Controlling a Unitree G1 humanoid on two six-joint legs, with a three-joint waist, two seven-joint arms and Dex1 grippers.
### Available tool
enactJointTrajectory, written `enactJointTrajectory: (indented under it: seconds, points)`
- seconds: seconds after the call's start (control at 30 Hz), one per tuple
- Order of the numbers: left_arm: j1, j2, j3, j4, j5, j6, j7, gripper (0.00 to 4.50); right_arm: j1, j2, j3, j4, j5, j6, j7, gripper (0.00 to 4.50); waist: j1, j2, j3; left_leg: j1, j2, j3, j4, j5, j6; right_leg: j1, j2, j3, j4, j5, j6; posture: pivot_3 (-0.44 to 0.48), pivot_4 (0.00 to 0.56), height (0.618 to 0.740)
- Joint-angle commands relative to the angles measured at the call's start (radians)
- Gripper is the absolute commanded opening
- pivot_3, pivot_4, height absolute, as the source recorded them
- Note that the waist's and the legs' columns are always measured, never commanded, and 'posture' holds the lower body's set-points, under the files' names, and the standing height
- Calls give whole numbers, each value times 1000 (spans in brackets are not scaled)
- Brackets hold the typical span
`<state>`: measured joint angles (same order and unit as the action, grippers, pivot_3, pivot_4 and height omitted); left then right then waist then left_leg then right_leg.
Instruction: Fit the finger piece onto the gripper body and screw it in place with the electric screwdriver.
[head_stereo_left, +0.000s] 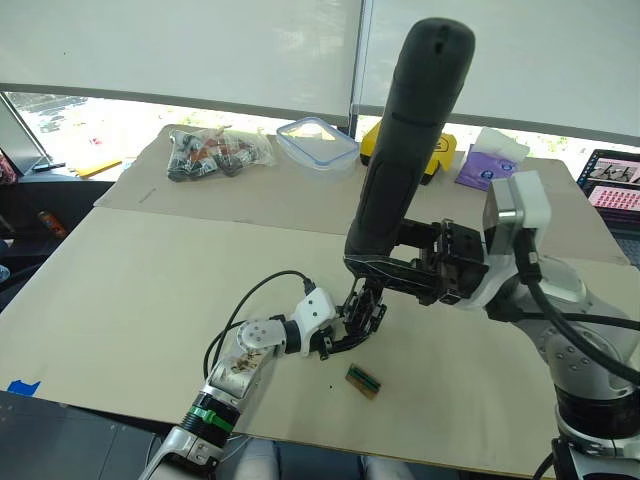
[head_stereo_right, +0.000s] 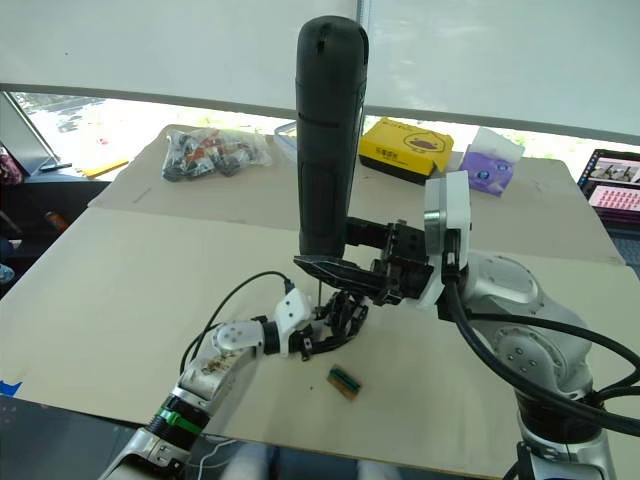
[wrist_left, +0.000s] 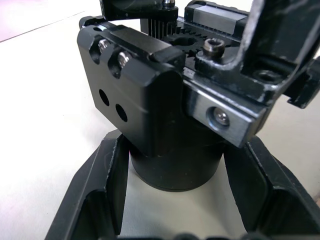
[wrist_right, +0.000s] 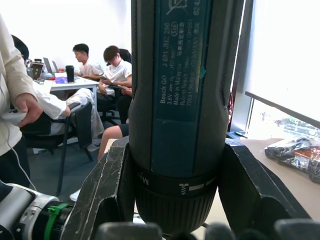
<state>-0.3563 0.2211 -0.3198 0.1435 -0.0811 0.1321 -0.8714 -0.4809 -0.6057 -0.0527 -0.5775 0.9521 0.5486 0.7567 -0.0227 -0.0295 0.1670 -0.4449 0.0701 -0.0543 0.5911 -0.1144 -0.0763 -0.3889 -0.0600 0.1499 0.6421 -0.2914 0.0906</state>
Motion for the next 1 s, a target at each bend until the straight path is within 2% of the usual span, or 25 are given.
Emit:
enactJointTrajectory:
  seconds: [0.03,0.33,1.0]
  points:
    - [20,2,-27,27,7,27,-5,2271,-28,16,-7,-5,-52,-61,19,1913,1,0,0,0,0,0,0,0,0,0,0,0,0,0,0,0,150,740]
    - [23,9,-27,20,4,37,-11,2271,-36,49,23,23,-139,-69,42,1913,1,0,0,0,0,0,0,0,0,0,0,0,0,0,0,0,150,740]
    - [27,29,-29,9,-9,58,-31,2271,-3,68,36,22,-194,-56,61,1913,-4,0,0,0,0,0,-1,0,0,0,0,0,0,0,0,0,150,740]
